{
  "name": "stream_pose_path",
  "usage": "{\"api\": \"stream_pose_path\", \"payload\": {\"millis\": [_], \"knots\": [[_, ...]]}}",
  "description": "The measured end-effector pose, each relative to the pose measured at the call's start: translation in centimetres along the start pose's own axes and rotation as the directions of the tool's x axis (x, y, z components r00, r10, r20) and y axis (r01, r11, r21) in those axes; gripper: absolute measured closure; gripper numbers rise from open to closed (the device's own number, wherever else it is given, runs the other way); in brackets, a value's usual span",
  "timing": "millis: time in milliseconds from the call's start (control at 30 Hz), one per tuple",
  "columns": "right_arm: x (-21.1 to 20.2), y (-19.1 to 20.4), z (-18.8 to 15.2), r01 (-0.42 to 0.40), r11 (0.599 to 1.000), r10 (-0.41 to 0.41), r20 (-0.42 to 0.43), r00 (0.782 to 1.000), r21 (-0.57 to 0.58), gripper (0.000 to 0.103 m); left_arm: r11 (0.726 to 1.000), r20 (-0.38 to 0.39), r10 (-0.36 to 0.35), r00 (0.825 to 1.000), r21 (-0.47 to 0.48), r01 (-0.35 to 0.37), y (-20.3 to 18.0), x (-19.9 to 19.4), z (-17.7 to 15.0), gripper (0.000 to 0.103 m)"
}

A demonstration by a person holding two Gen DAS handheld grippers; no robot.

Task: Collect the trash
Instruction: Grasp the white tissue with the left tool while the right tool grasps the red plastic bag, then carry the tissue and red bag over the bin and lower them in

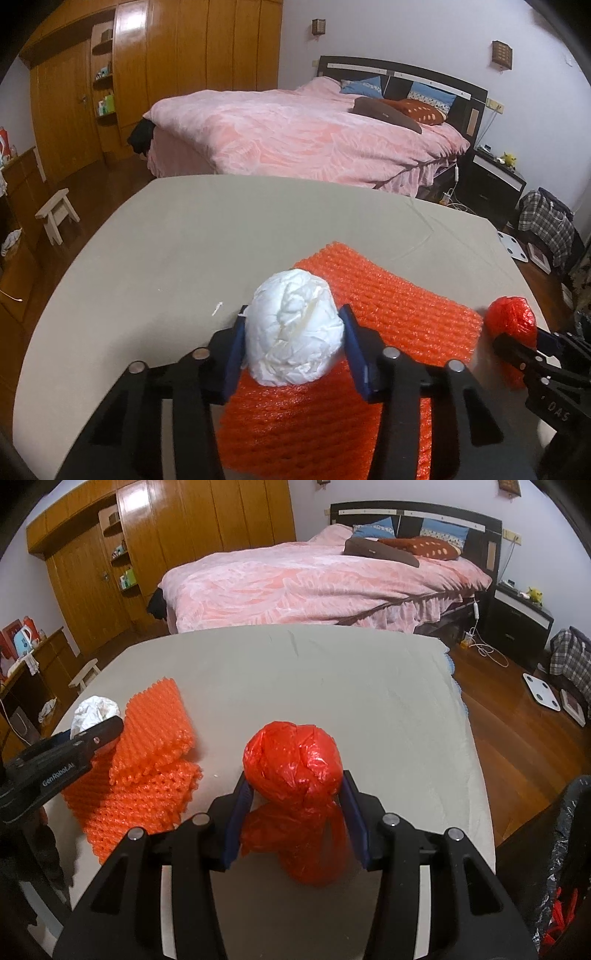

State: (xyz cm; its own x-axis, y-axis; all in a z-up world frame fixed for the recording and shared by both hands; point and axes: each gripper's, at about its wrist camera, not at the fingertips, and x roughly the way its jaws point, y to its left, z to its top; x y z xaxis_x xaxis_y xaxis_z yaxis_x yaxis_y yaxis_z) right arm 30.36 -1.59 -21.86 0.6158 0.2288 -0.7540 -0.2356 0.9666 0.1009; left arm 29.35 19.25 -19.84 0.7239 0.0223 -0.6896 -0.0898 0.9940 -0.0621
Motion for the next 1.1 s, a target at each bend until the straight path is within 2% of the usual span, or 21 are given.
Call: {"api": "stream_pose_path", "payload": {"millis": [133, 333, 667, 1100], "knots": [[-0.1, 0.0, -0.1, -0.003, 1.000, 0.003, 0.000, 1.000, 0.005, 0.057, 1.000, 0.022, 0.001, 1.000, -0.003, -0.001, 0.0, -0.5, 0.0, 0.061], [-0.7, -0.3, 0.0, -0.018, 1.000, 0.017, 0.013, 1.000, 0.016, 0.057, 0.998, 0.062, 0.012, 0.998, -0.061, -0.008, 0.9, -2.1, 0.4, 0.061], [-4.0, -1.0, 0.5, -0.034, 0.999, 0.032, 0.067, 0.997, 0.026, 0.057, 1.000, 0.134, 0.011, 0.991, -0.026, -0.008, -0.2, -6.5, 0.7, 0.061], [-10.9, -1.0, 0.4, -0.045, 0.999, 0.045, 0.139, 0.989, 0.000, 0.057, 1.000, 0.158, -0.006, 0.987, 0.021, 0.003, -3.6, -11.7, 0.1, 0.061]]}}
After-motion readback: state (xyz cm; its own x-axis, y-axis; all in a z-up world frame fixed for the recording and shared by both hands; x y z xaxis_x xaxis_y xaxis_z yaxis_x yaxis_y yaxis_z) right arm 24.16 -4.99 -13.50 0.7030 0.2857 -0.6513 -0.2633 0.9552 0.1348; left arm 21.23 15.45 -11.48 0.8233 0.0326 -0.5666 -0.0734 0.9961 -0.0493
